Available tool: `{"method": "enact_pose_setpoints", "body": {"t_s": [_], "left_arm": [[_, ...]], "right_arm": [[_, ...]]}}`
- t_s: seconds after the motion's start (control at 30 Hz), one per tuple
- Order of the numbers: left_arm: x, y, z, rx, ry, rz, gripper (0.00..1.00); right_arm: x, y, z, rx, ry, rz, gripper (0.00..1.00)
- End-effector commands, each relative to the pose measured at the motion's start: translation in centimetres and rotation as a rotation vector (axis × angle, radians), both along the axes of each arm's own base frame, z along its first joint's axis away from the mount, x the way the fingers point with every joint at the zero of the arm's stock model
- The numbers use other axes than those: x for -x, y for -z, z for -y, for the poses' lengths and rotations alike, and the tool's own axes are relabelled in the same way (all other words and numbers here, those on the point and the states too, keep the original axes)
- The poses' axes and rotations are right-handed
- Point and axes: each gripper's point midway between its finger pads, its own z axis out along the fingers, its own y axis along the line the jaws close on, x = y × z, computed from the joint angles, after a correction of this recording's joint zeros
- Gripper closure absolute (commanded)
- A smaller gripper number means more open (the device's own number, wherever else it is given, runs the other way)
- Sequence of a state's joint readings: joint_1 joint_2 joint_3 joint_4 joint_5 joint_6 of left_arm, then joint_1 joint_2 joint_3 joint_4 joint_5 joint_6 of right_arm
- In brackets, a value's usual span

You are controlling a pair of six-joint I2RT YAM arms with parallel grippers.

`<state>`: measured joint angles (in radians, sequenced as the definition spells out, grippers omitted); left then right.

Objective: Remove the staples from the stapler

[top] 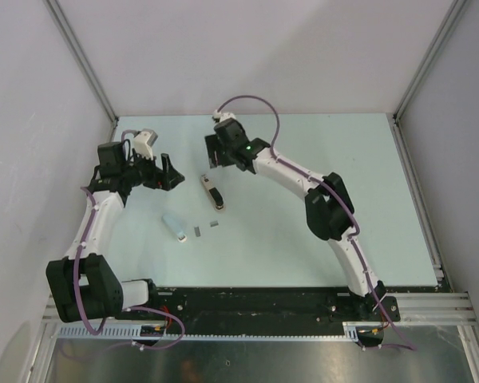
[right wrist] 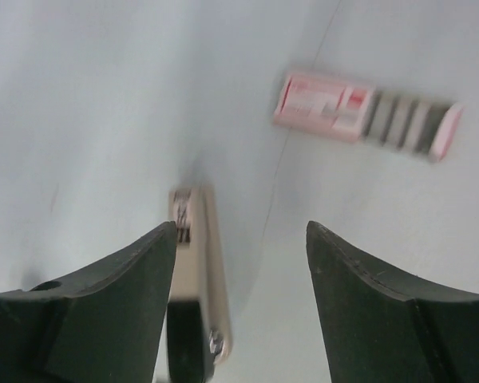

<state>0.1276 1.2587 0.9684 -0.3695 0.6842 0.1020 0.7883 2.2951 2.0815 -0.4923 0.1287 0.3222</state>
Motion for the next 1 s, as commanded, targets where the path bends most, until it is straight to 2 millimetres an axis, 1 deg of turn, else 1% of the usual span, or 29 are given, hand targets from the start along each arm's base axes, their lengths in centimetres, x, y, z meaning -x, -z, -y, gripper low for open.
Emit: {"method": "enact_pose_setpoints", "body": {"t_s": [0.0, 0.1, 0.2, 0.27, 0.37, 0.6, 0.87, 0.97], "left_arm": [[-0.3, -0.5, 0.3, 0.029, 0.015, -0.001, 0.1], [-0.4, 0.0, 0.4, 0.036, 0.022, -0.016, 0.1], [-0.5, 0.3, 0.6, 0.047, 0.028, -0.029, 0.1], [-0.5, 0.4, 0.7, 0.051, 0.033, -0.034, 0.1], [-0.6, 0.5, 0.7, 0.061, 0.038, -0.042, 0.1], [-0.7, 0.7, 1.2, 0.091, 0.056, -0.063, 0.1], [-0.7, 0.9, 1.5, 0.112, 0.071, -0.08, 0.11], [-0.8, 0.9, 1.6, 0.12, 0.076, -0.084, 0.11]], "right_arm": [[-7.1, -4.6, 0.3, -0.131, 0.138, 0.247, 0.27], [-9.8, -2.9, 1.3, -0.063, 0.203, 0.323, 0.16], [-11.5, -1.0, 1.8, -0.004, 0.224, 0.356, 0.09], [-12.3, -0.3, 1.8, 0.011, 0.224, 0.373, 0.07], [-13.4, 0.4, 2.0, 0.009, 0.221, 0.394, 0.06], [-15.6, 1.0, 2.6, -0.006, 0.202, 0.428, 0.06], [-16.8, 2.6, 2.5, -0.012, 0.174, 0.425, 0.06], [-17.2, 3.4, 2.9, -0.007, 0.176, 0.403, 0.07]]}}
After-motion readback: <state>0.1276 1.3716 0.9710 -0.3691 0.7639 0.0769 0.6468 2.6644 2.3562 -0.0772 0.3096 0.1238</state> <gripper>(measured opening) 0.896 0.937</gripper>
